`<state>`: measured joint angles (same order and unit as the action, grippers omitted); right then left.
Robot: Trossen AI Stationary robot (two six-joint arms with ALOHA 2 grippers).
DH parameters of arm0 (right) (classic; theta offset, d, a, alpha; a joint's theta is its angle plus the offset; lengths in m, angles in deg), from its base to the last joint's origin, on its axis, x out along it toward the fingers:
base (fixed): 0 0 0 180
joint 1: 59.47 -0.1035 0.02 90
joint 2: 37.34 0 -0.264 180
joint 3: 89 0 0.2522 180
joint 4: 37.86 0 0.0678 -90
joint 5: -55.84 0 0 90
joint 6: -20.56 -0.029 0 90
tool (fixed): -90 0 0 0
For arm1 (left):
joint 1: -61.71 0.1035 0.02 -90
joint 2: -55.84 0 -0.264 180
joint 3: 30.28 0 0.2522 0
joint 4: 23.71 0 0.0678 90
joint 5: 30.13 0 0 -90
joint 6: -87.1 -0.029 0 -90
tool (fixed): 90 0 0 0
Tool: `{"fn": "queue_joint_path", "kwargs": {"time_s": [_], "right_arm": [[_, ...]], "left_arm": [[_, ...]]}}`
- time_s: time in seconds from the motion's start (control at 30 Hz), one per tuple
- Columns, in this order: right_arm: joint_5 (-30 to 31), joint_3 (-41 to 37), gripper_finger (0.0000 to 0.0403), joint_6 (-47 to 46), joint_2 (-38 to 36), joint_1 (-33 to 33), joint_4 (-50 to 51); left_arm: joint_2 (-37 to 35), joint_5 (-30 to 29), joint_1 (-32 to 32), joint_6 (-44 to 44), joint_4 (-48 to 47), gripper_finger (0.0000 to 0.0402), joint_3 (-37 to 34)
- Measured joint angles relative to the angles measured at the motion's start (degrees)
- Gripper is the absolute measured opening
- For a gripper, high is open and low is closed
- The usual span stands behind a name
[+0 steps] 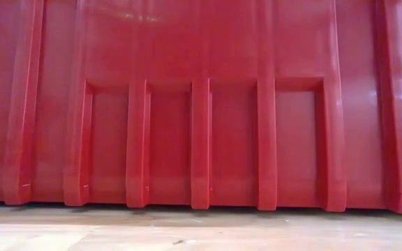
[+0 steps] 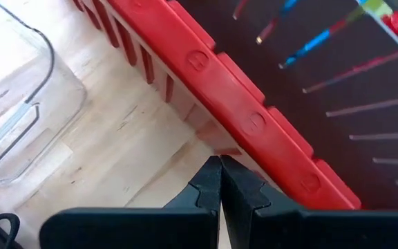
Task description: Sort Items/Unsort Items
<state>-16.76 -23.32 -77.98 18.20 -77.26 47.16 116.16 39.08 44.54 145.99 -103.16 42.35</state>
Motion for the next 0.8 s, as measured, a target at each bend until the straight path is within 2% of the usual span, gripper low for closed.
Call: {"fn": "queue_joint_path", "kwargs": {"time_s": [0.1, 0.23, 0.33, 0.5, 0.6, 0.7, 0.8], "right_arm": [[-1.7, 3.2, 0.0128, 1.6, 0.0, -1.2, 3.9], [-3.0, 10.7, 0.0171, 3.9, -0.1, -1.4, 14.4], [0.0, 17.1, 0.0183, 4.7, -0.3, -1.4, 19.0], [16.0, 25.0, 0.0185, 7.2, -0.6, -1.2, 14.2], [21.9, 27.3, 0.0185, 11.9, 1.5, -0.1, 8.9], [22.6, 28.1, 0.0185, 19.8, 5.5, 2.6, -0.3], [18.3, 28.1, 0.0185, 27.7, 11.0, 5.8, -11.4]], "left_arm": [[0.0, 1.1, 0.0, -2.0, 0.0, 0.0000, 0.0], [0.0, 1.2, 0.0, -2.5, 0.0, 0.0000, 0.0], [0.0, 1.2, 0.0, -3.6, -1.2, 0.0000, 0.0], [0.0, 0.2, -0.1, -3.6, -7.4, 0.0000, 0.0], [-0.2, -3.4, -0.2, -4.2, -10.1, 0.0000, 0.7], [-1.2, -8.3, -0.2, -6.8, -11.5, 0.0000, 1.5], [-2.1, -9.5, -0.2, -6.2, -15.7, 0.0000, 1.7]]}}
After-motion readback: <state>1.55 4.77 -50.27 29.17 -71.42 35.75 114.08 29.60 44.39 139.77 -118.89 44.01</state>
